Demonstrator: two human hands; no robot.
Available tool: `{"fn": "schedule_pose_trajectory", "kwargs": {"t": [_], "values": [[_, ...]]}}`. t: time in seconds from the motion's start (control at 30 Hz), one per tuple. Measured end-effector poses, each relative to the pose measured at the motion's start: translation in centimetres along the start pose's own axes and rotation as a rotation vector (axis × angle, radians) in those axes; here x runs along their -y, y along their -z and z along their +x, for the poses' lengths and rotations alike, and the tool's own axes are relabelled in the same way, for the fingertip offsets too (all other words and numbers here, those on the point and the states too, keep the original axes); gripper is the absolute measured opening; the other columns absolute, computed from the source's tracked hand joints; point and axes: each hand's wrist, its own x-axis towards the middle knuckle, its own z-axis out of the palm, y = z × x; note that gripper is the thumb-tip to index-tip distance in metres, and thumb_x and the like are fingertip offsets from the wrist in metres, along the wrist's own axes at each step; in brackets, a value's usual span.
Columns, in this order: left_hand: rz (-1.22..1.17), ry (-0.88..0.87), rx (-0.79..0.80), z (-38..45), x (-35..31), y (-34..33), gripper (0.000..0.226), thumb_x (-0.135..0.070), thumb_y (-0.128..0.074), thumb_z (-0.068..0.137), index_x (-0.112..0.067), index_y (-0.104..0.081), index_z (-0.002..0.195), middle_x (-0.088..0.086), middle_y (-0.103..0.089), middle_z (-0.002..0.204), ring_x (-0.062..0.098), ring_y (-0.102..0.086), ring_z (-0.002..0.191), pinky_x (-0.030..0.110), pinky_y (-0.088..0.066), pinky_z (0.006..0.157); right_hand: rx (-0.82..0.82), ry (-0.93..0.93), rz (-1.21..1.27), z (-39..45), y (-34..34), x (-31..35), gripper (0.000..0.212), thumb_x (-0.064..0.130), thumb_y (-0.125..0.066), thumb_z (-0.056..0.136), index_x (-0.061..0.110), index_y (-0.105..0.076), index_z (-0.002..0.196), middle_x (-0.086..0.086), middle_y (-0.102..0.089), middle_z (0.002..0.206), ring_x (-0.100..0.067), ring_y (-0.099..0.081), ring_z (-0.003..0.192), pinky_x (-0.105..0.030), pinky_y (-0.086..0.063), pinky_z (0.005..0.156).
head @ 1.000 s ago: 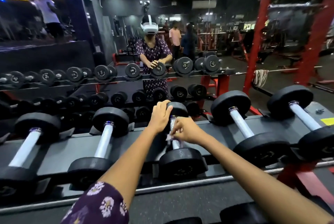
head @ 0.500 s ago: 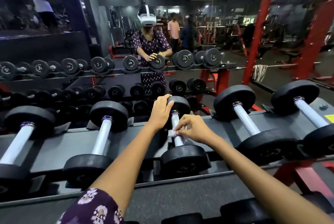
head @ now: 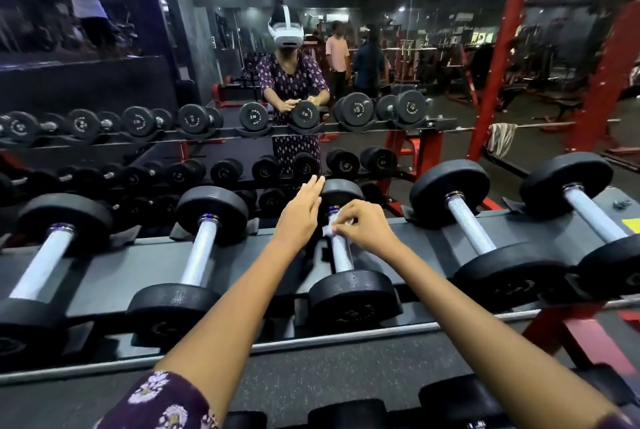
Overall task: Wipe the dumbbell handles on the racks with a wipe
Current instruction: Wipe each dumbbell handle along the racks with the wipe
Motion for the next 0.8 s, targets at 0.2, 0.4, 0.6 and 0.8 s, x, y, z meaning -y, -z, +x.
{"fn": "schedule_pose_trajectory", "kwargs": {"t": [0.2, 0.4, 0.6, 0.8], "values": [[-0.023, -0.036, -0.013, -0.1, -0.2, 0.2, 0.044, 0.000, -0.042, 0.101, -0.004, -0.040, 0.144, 0.013, -0.040, 0.150, 0.023, -0.034, 0.142, 0.018, -0.017, 0.113, 0.057, -0.005, -0.003, -1.0, -0.7, -0.7, 0.008, 0.011, -0.077, 0.070, 0.006, -0.075, 0.075, -0.003, -0.065, 0.087, -0.011, -0.058, 0.081, -0.024, -0.041, 0.083], [0.137, -0.024, -0.006, -0.2, -0.4, -0.1, 0.046, -0.006, -0.036, 0.103, -0.007, -0.031, 0.149, 0.011, -0.028, 0.156, 0.026, -0.023, 0.146, 0.031, -0.019, 0.116, 0.018, 0.039, -0.017, 0.0, -0.6, 0.0, 0.010, 0.005, -0.076, 0.071, 0.001, -0.075, 0.080, -0.012, -0.070, 0.090, -0.021, -0.064, 0.088, -0.020, -0.043, 0.081], [0.278, -0.018, -0.005, -0.4, -1.1, -0.1, 0.048, -0.006, -0.033, 0.104, -0.007, -0.026, 0.151, 0.009, -0.023, 0.159, 0.023, -0.024, 0.146, 0.033, -0.033, 0.109, -0.242, -0.270, 0.202, -0.5, -1.2, -1.0, 0.014, 0.017, -0.072, 0.079, 0.004, -0.076, 0.083, -0.012, -0.071, 0.074, -0.002, -0.054, 0.058, -0.006, -0.035, 0.058], [0.333, 0.012, 0.013, -0.3, -1.3, 0.1, 0.049, -0.006, -0.034, 0.104, -0.007, -0.025, 0.152, 0.010, -0.023, 0.159, 0.024, -0.030, 0.144, 0.032, -0.036, 0.105, -0.191, -0.139, 0.093, 0.1, -1.7, 0.3, 0.011, 0.010, -0.072, 0.075, 0.004, -0.076, 0.084, -0.013, -0.070, 0.087, -0.018, -0.062, 0.081, -0.022, -0.044, 0.076]]}}
